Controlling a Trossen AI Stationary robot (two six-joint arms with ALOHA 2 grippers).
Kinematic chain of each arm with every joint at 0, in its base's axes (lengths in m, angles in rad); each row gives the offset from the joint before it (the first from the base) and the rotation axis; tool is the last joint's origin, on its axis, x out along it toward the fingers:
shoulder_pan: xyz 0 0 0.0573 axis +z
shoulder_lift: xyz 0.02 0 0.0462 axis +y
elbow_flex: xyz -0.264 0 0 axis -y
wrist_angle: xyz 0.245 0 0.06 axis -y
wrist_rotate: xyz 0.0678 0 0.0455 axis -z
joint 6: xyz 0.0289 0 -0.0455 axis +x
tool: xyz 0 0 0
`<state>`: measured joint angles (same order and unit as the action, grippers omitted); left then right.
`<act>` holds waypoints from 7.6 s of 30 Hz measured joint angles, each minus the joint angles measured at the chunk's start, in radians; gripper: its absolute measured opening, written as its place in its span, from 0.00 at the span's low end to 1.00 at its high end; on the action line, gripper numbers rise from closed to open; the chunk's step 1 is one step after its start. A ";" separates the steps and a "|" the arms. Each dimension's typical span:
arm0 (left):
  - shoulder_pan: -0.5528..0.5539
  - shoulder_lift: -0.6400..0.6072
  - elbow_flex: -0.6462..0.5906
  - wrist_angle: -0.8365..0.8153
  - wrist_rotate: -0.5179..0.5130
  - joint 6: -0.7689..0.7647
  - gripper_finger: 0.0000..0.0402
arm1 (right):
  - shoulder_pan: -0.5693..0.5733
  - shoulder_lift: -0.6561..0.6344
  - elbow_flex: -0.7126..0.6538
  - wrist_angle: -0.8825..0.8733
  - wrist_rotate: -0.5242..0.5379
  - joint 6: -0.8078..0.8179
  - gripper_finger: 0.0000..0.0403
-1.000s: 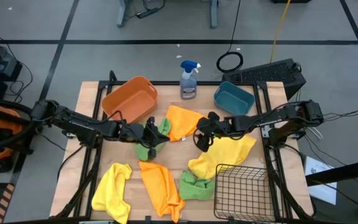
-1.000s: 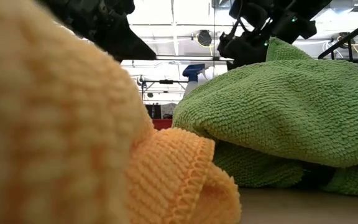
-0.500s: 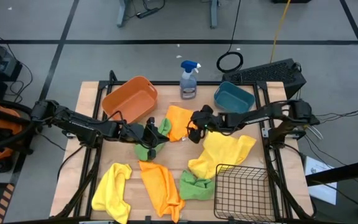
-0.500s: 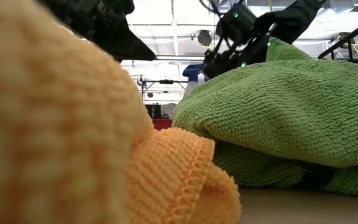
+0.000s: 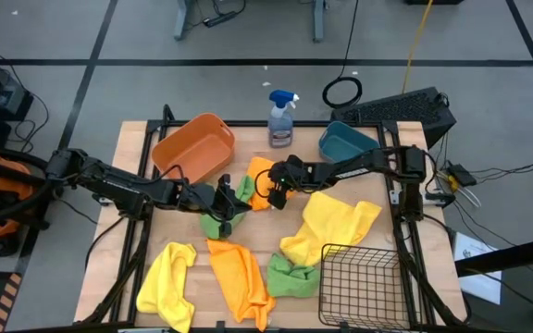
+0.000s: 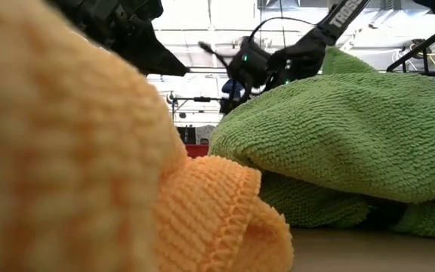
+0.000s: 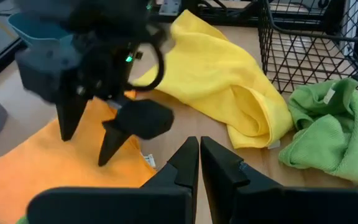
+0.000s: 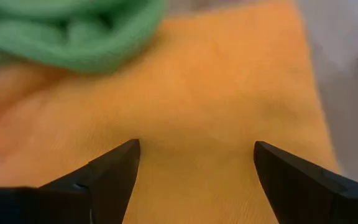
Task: Sort microfiber towel by color & place in baskets
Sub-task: Put the top center orange microfiber towel into the blue bin
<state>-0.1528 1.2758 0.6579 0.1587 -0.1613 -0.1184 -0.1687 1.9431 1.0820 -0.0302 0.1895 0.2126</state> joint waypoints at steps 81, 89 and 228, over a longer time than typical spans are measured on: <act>-0.216 0.272 0.114 0.535 -0.205 0.204 0.71 | 0.599 -0.444 0.035 -0.165 0.303 -0.056 0.01; -0.236 0.285 0.113 0.536 -0.283 0.186 0.71 | 0.651 -0.444 0.035 -0.159 0.390 -0.076 0.01; -0.177 0.283 0.113 0.536 0.063 0.284 0.09 | 0.750 -0.378 0.154 -0.202 0.510 0.120 0.56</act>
<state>-0.3294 1.5589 0.7704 0.6952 -0.0987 0.1656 0.5808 1.5654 1.2362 -0.2324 0.6992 0.3323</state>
